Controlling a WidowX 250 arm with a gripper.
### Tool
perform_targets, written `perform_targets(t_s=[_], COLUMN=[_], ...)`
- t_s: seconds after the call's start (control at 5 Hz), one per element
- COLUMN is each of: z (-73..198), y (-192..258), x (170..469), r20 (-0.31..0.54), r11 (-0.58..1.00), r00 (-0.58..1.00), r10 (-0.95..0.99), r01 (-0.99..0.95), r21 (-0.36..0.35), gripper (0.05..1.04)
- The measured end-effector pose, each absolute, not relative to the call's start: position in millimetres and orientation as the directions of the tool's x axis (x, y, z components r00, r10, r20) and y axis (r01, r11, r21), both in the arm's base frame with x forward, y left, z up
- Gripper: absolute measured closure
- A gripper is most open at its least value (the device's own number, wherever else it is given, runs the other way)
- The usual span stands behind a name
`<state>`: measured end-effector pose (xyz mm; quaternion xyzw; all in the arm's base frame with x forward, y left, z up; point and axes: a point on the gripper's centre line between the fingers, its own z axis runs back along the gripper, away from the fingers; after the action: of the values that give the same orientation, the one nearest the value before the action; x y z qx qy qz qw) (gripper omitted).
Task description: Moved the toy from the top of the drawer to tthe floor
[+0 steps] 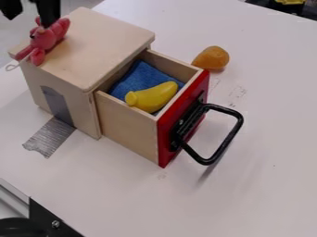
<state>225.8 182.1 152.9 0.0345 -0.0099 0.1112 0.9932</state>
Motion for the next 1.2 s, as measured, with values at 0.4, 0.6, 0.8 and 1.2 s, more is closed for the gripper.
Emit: perform_targets(t_s=[0.4, 0.6, 0.8, 1.2], z=[115.0, 106.3, 104.2, 101.7], y=[193.4, 192.6, 189.6, 134.1], x=[230.1, 236.8, 241.5, 225.3], r20=[-0.074, -0.081, -0.06, -0.029], r11=[0.97, 0.968, 0.968, 0.976], r00=[0.969, 0.966, 0.967, 0.976], r10=[0.238, 0.246, 0.247, 0.214], r01=[-0.233, -0.241, -0.243, -0.213], r21=[0.069, 0.063, 0.059, 0.034], gripper=[0.083, 0.133, 0.39, 0.709])
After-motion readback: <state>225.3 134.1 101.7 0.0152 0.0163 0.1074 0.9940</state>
